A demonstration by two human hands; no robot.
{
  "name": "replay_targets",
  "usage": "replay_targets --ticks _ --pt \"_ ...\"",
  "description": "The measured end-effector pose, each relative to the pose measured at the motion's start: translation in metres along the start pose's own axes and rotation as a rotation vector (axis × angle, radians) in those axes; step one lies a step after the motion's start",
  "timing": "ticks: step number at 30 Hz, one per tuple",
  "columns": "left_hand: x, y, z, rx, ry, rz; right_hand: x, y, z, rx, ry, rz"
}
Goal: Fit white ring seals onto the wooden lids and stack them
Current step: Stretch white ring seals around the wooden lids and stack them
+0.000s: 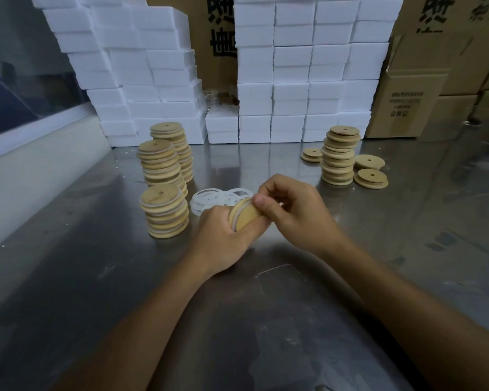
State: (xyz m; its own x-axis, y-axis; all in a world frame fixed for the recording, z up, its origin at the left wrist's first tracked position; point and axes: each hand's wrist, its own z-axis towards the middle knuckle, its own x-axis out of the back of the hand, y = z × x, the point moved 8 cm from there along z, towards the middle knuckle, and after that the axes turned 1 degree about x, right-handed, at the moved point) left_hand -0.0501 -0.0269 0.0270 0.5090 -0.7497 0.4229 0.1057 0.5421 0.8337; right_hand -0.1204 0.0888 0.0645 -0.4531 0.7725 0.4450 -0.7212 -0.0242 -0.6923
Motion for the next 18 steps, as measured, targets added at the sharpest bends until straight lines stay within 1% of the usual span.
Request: replay_targets --ticks 4,7,11,14,18 --pt "0.004 0.006 0.000 -0.068 0.055 -0.022 -0.004 0.014 -0.002 -0.194 0.047 0.273" --pt "0.005 0.007 0.000 -0.077 0.083 -0.065 -0.006 0.018 -0.001 -0.260 0.075 0.397" --pt "0.004 0.006 0.002 -0.075 0.063 -0.129 -0.006 0.018 0.000 -0.275 0.077 0.438" --pt "0.008 0.003 0.001 -0.030 0.079 -0.187 -0.008 0.019 -0.002 -0.290 0.044 0.468" --pt "0.009 0.002 0.001 0.011 0.101 -0.168 -0.010 0.021 -0.005 -0.289 0.013 0.414"
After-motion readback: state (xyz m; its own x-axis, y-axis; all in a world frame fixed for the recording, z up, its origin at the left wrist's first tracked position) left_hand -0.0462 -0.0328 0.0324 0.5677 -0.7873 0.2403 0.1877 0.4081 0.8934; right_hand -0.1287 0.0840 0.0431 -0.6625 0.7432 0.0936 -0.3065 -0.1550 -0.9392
